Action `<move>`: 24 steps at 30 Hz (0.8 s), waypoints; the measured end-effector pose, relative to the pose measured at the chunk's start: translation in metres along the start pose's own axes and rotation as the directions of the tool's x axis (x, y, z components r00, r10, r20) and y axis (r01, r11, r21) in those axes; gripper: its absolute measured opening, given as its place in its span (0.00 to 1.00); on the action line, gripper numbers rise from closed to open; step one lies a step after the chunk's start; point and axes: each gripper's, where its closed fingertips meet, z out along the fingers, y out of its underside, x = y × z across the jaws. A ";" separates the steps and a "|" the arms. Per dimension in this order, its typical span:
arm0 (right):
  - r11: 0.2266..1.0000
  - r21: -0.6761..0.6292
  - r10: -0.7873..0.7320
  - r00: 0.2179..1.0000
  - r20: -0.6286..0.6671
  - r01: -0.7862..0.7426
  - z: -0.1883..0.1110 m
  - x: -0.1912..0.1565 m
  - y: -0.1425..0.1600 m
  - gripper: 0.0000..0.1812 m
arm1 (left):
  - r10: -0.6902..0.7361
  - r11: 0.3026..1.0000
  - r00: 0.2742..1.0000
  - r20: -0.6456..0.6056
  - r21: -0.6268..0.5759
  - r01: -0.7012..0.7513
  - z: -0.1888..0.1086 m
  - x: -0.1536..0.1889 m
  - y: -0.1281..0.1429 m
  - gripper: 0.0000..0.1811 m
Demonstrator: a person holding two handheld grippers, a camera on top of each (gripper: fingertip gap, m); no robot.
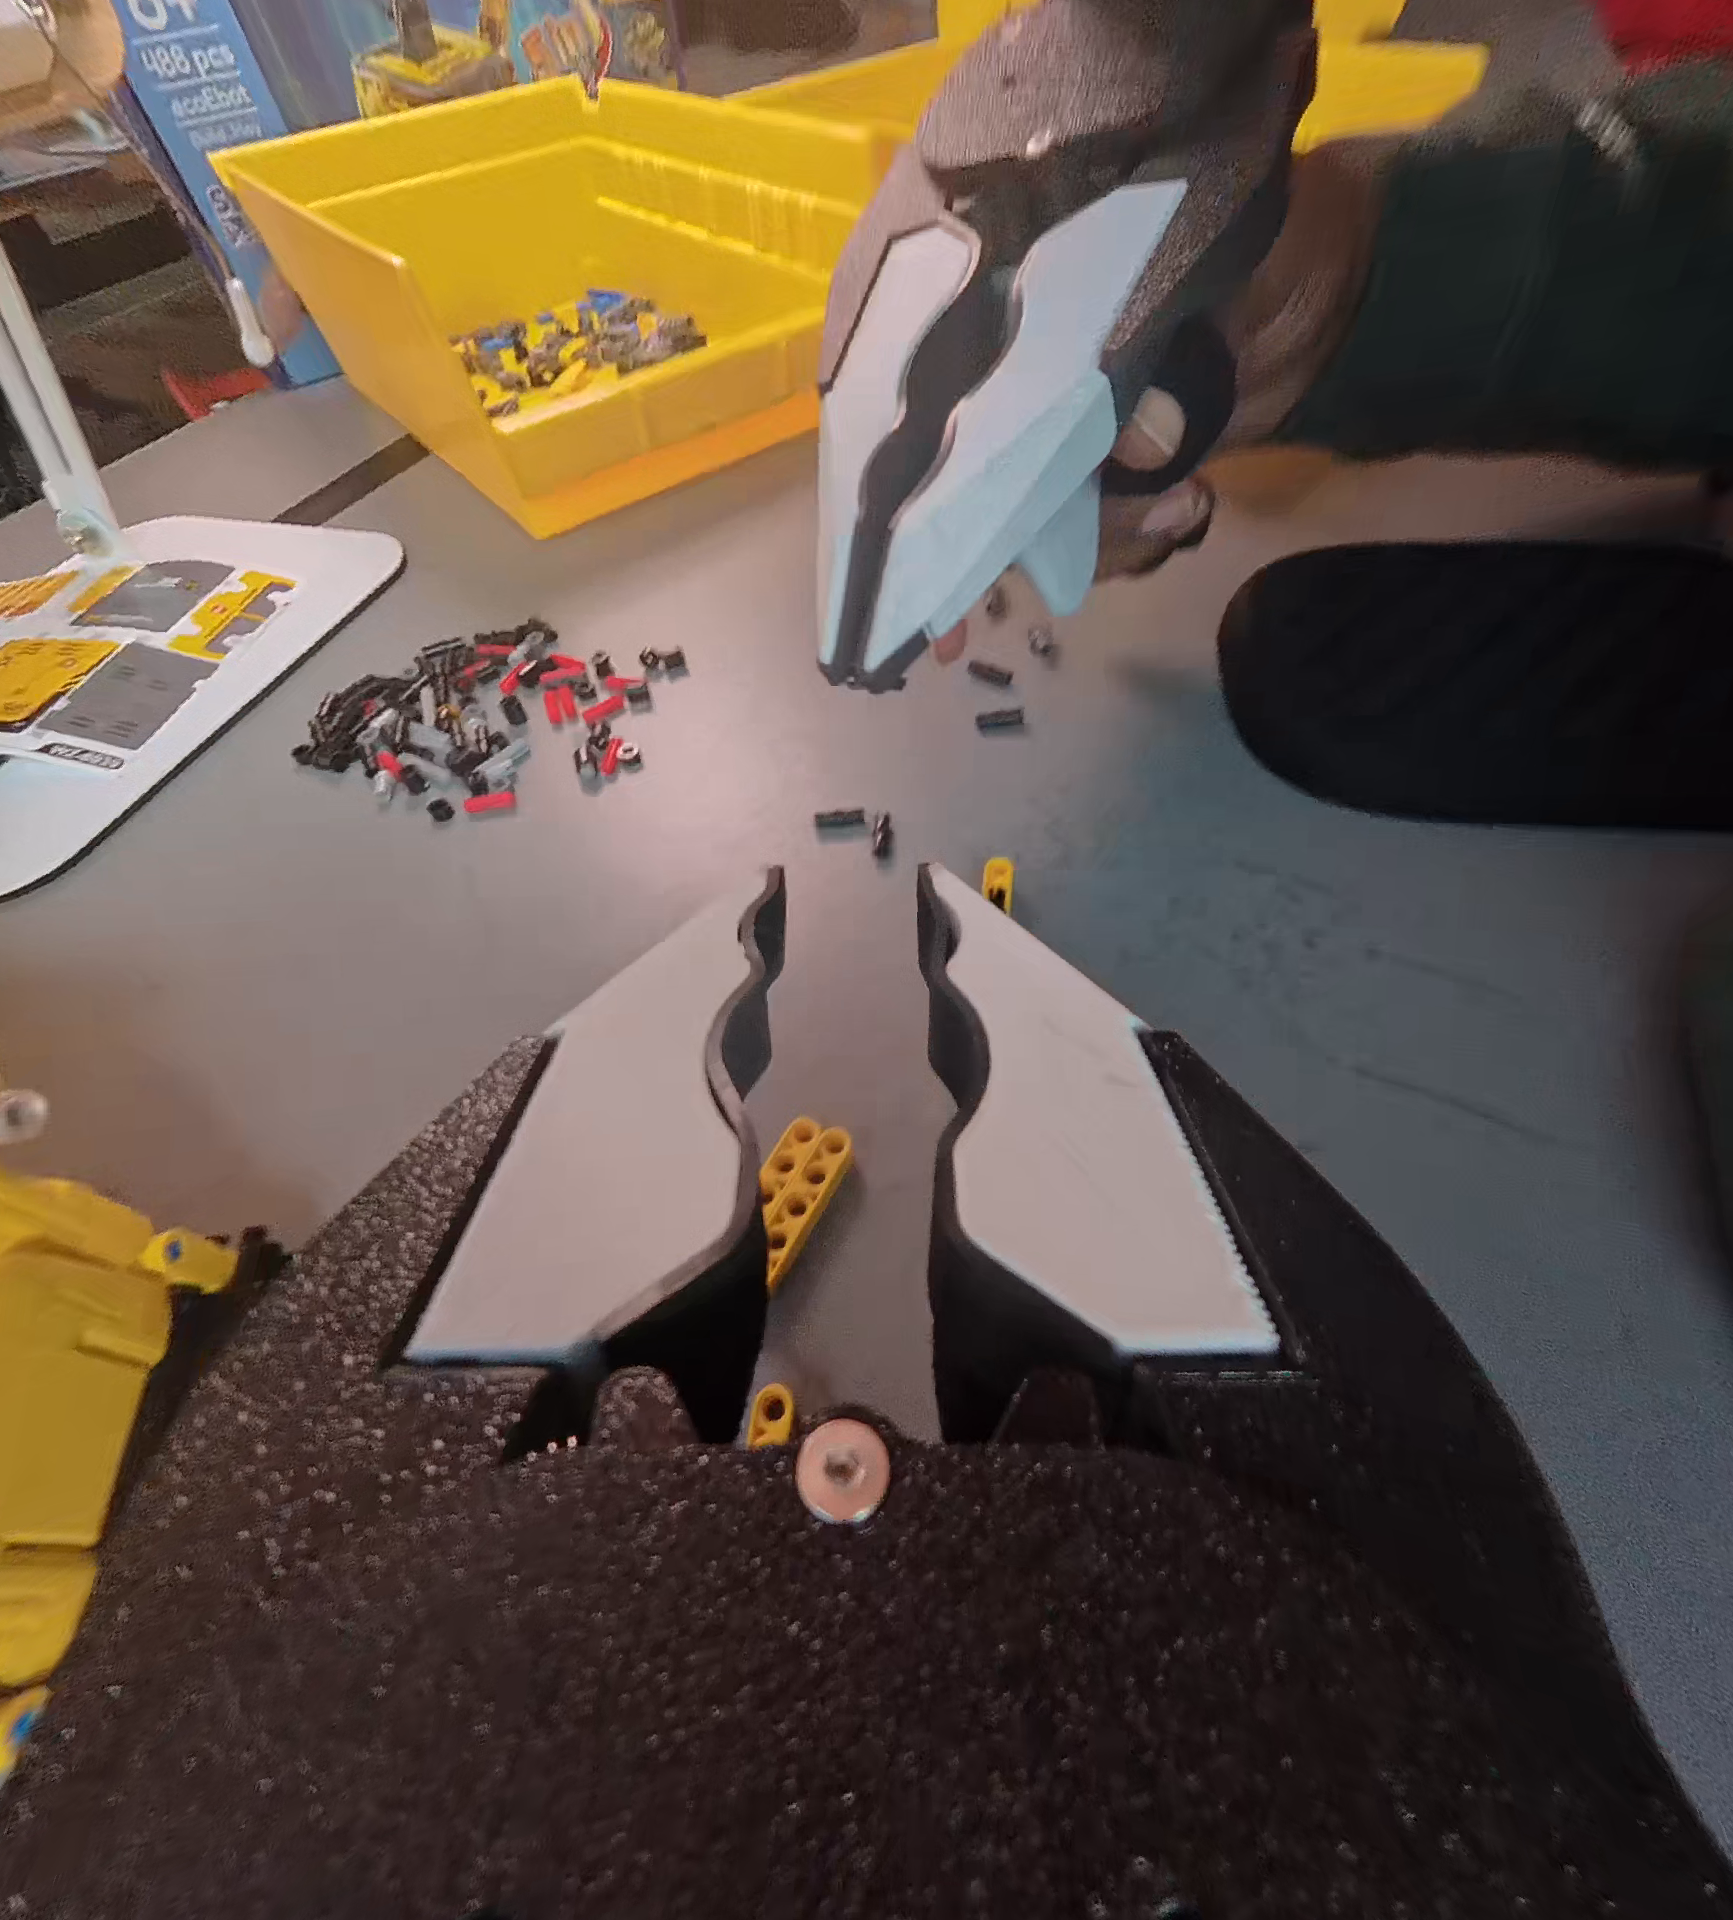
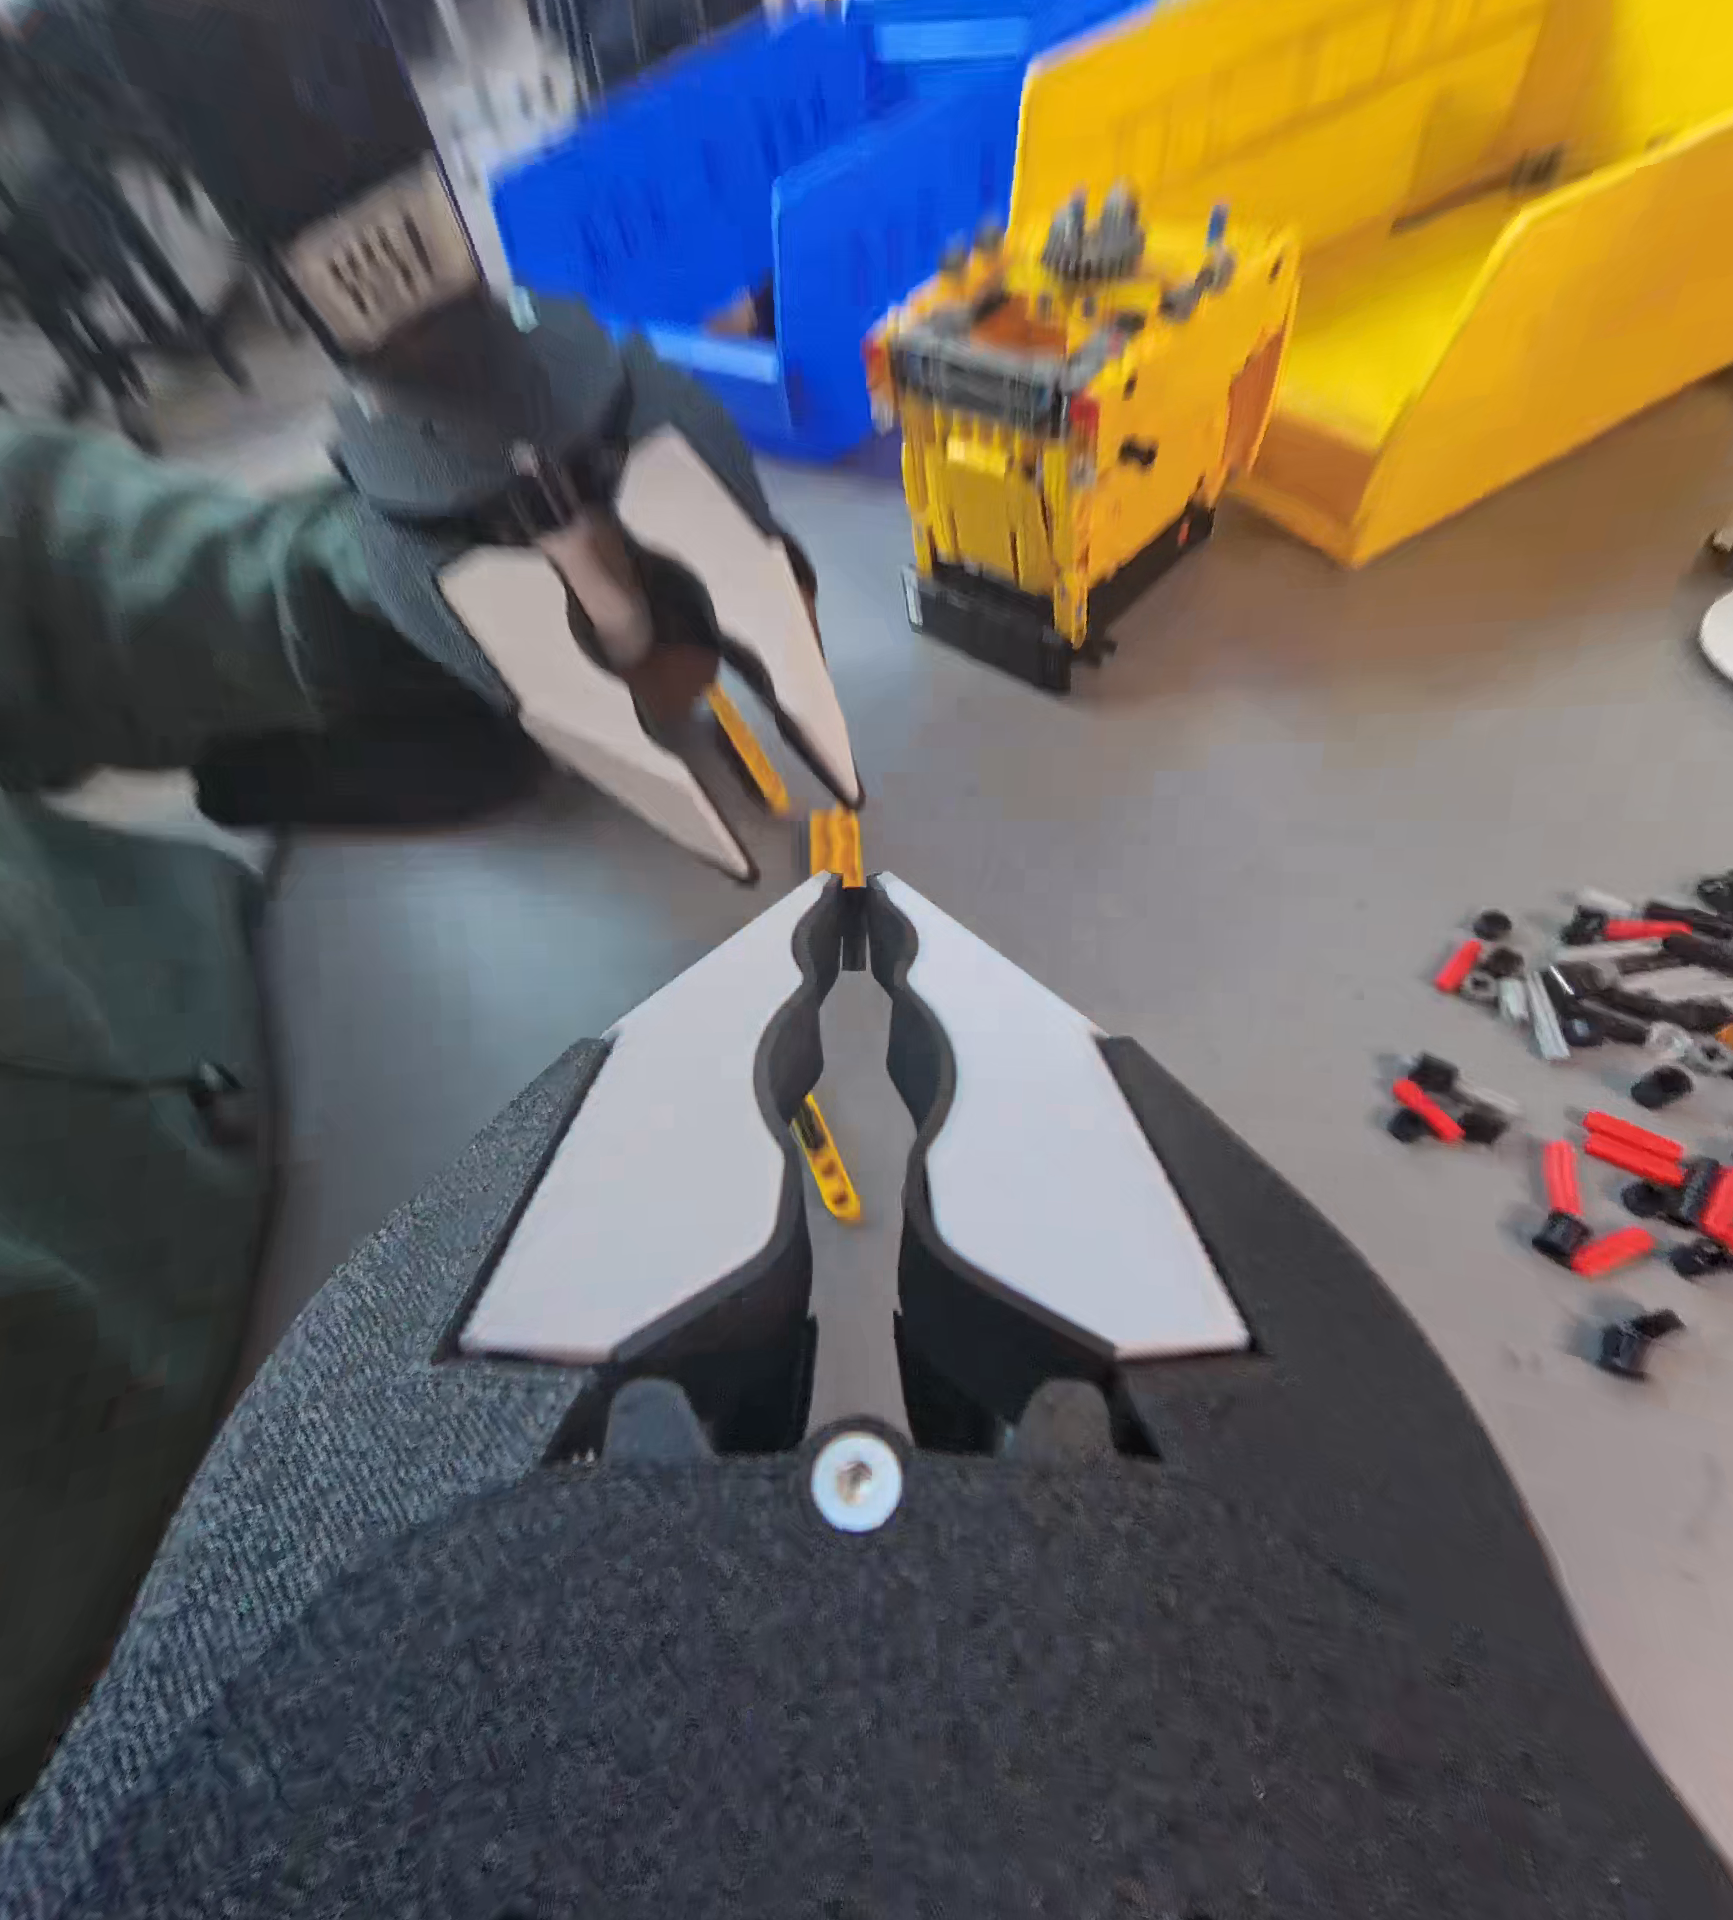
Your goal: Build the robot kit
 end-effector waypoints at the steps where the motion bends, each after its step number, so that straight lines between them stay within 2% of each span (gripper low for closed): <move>1: 0.991 0.112 0.068 0.997 0.030 -0.071 -0.003 -0.004 -0.017 0.02 | -0.050 0.997 0.998 -0.041 0.055 0.052 0.000 0.005 -0.010 0.13; 4: 0.910 0.335 0.217 0.970 0.115 -0.243 -0.008 -0.010 -0.051 0.02 | -0.182 0.955 0.974 -0.131 0.211 0.207 0.000 0.010 -0.045 0.14; 8: 0.857 0.407 0.270 0.948 0.168 -0.317 0.000 -0.015 -0.066 0.02 | -0.223 0.911 0.968 -0.118 0.327 0.250 -0.005 0.002 -0.066 0.11; 13: 0.869 0.400 0.242 0.956 0.167 -0.290 0.010 -0.018 -0.063 0.02 | -0.286 0.880 0.947 -0.145 0.350 0.320 -0.014 -0.007 -0.066 0.03; 18: 0.908 0.359 0.174 0.973 0.148 -0.217 0.010 -0.021 -0.057 0.02 | -0.263 0.904 0.953 -0.147 0.308 0.297 -0.013 -0.005 -0.058 0.02; 21: 0.952 0.285 0.078 0.989 0.124 -0.111 0.009 -0.025 -0.046 0.02 | -0.156 0.954 0.982 -0.110 0.242 0.179 -0.010 0.002 -0.049 0.02; 24: 0.989 0.141 -0.055 0.992 0.114 0.039 0.009 -0.031 -0.026 0.02 | 0.014 0.990 0.997 -0.075 0.138 -0.004 -0.004 0.012 -0.034 0.02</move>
